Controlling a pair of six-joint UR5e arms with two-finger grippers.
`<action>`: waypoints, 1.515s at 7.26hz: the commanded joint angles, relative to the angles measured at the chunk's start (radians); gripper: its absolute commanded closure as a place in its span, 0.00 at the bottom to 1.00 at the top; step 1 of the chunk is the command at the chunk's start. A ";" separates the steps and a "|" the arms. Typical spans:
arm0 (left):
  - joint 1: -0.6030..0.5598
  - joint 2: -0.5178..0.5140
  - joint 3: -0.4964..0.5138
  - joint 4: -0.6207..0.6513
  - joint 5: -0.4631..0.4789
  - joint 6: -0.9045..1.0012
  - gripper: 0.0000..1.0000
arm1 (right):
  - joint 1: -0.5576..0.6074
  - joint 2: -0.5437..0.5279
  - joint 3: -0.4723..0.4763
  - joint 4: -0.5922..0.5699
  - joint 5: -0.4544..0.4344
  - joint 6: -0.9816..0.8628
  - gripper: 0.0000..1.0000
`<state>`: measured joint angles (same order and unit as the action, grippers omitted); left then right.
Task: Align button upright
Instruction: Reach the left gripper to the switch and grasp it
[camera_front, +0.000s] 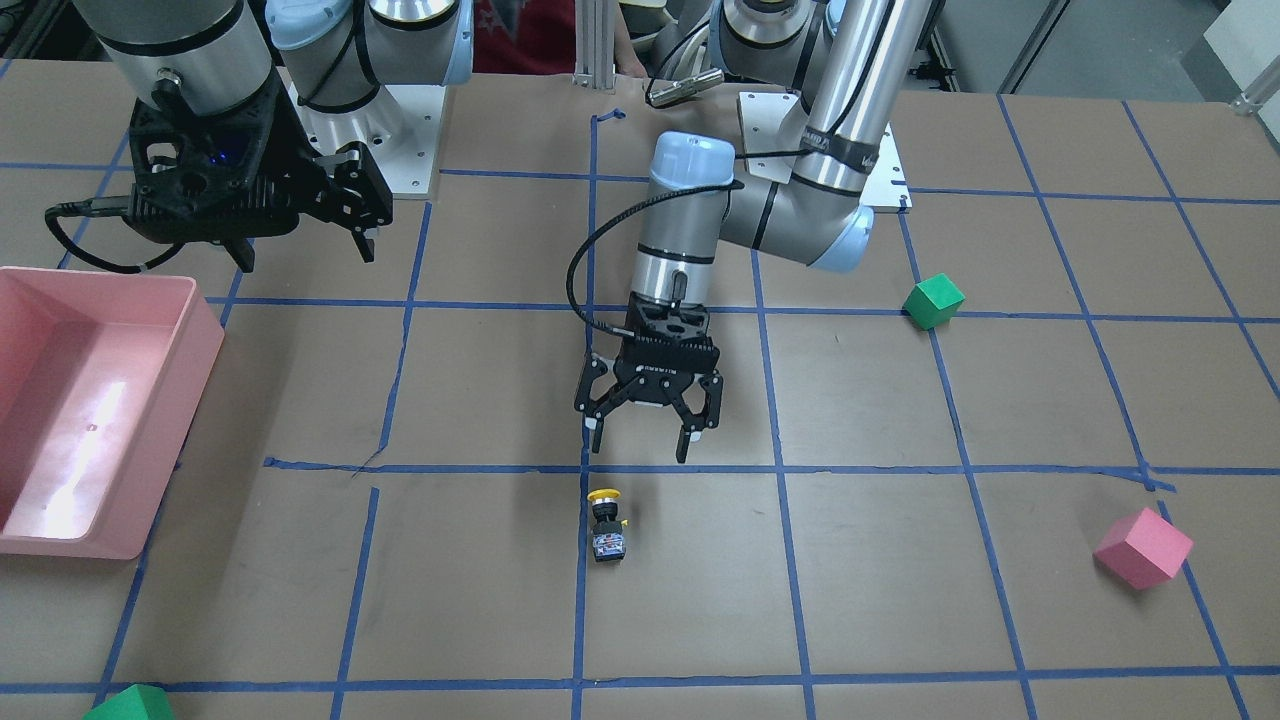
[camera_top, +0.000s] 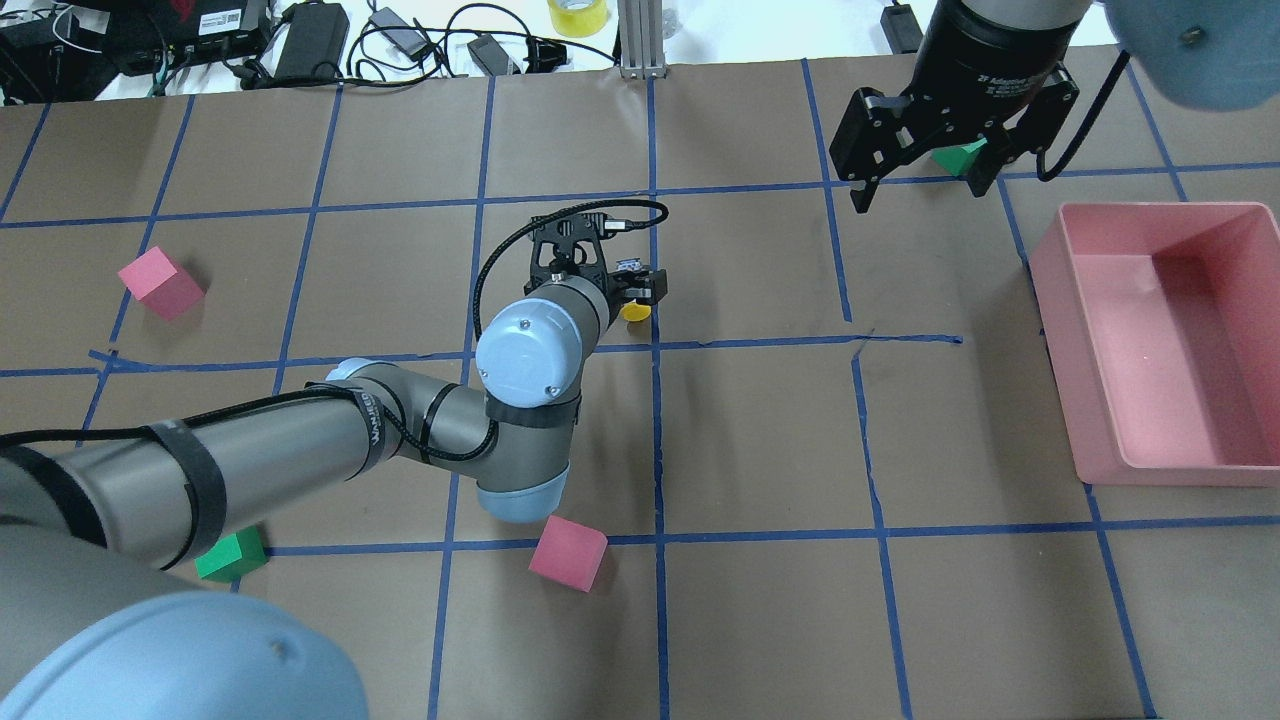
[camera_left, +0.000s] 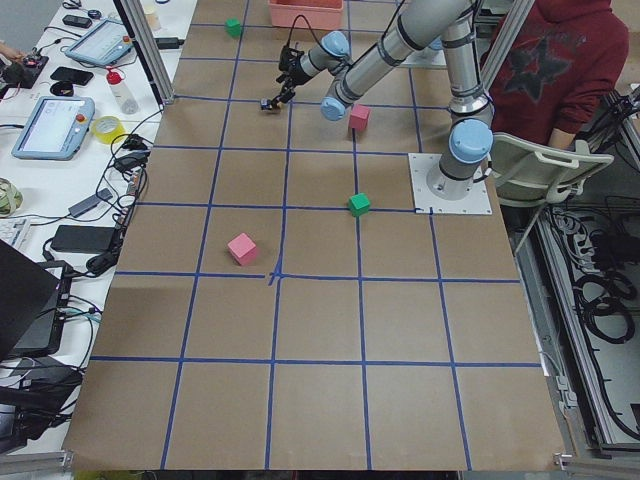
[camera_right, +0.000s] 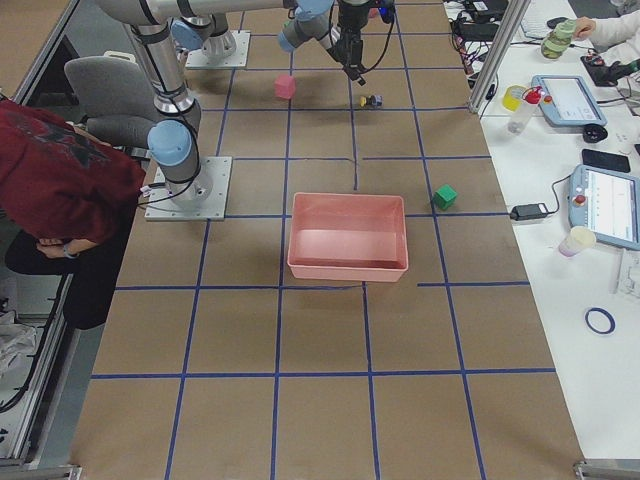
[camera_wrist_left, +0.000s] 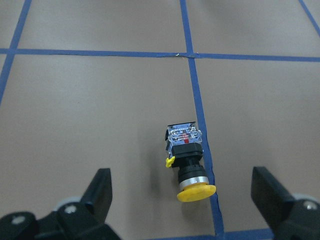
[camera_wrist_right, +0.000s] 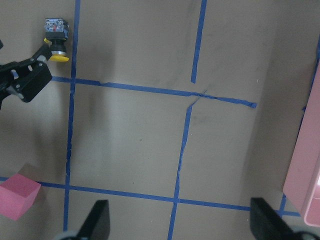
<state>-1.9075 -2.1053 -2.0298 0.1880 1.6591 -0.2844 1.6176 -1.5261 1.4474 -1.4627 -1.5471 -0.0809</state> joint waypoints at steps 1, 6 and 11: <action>-0.002 -0.096 0.043 0.081 0.010 0.001 0.02 | 0.001 -0.012 -0.001 0.035 0.002 0.001 0.00; -0.074 -0.199 0.042 0.188 0.093 -0.001 0.11 | 0.001 -0.014 0.001 0.033 -0.002 0.004 0.00; -0.077 -0.150 0.037 0.168 0.093 0.017 1.00 | 0.001 -0.014 0.001 0.028 -0.004 0.006 0.00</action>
<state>-1.9846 -2.2749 -1.9964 0.3677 1.7555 -0.2741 1.6184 -1.5397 1.4480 -1.4336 -1.5497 -0.0753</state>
